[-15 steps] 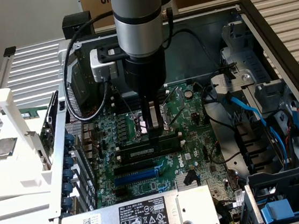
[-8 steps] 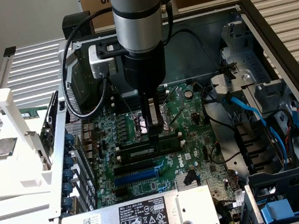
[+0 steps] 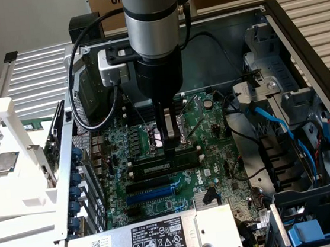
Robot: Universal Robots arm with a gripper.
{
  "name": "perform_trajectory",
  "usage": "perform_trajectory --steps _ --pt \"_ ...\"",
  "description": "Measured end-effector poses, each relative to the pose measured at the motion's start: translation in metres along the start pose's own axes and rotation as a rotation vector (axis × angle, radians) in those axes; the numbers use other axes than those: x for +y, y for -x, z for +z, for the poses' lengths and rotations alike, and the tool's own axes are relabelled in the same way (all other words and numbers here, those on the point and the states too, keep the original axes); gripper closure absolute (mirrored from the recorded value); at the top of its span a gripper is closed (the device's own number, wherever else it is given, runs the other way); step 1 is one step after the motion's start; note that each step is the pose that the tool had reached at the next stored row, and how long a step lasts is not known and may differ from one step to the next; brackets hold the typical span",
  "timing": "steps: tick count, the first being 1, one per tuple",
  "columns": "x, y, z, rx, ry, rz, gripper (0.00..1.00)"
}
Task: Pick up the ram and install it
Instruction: 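Press down the ram until it locks into place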
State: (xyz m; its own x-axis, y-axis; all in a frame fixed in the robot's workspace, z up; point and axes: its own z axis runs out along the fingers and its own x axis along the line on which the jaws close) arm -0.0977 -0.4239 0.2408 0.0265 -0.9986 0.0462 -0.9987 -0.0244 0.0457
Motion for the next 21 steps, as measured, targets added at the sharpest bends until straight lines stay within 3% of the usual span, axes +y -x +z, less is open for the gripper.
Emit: perform_trajectory --steps 2,4,6,17,21 --pt "0.0000 0.0000 0.0000 0.0000 0.0000 0.000 0.78" --pt "0.0000 0.0000 0.0000 0.0000 0.0000 0.000 0.87" --pt "0.0000 0.0000 0.0000 0.0000 0.0000 0.000 0.90" --pt "0.0049 0.0003 0.0008 0.0003 -0.0001 0.000 0.90" --pt "0.0048 0.0035 0.0025 0.0029 0.0000 0.000 0.90"
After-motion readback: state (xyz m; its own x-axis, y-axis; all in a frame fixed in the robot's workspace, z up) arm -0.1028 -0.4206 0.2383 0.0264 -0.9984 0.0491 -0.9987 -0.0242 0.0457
